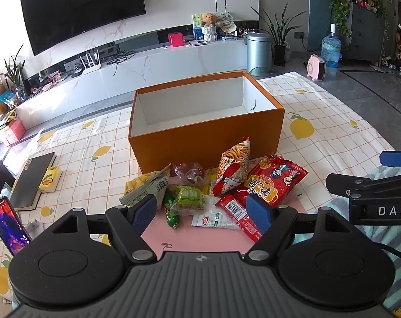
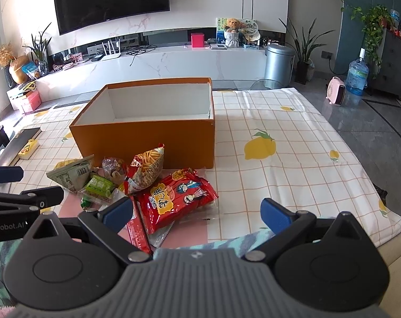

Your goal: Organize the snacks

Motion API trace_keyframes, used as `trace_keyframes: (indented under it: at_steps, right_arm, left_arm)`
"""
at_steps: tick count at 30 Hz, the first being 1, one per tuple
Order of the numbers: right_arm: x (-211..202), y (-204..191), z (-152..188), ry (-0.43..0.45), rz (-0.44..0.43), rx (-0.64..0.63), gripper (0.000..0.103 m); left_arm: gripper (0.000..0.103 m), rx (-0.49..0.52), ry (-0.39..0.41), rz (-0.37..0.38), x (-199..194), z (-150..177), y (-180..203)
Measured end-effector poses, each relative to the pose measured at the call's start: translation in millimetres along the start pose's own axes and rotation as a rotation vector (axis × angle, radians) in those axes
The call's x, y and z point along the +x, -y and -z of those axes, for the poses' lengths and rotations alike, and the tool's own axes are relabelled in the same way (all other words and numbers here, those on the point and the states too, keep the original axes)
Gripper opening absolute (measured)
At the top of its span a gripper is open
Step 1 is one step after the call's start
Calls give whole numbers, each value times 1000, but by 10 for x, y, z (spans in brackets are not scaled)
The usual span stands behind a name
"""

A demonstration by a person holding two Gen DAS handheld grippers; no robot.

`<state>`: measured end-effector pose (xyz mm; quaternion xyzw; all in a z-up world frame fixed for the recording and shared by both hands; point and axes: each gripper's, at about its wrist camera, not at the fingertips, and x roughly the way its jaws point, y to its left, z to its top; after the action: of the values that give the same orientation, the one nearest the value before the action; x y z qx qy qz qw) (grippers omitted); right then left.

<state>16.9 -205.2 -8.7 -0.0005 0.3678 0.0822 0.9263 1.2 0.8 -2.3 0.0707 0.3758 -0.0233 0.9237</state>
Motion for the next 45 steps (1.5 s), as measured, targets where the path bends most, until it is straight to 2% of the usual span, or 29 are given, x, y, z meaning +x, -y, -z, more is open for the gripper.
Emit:
trace_keyframes:
  at_steps: [45]
  right_arm:
    - [56,36,44,-9,4,16,99]
  left_arm:
    - [90,-2,-7,1,-9,2,52]
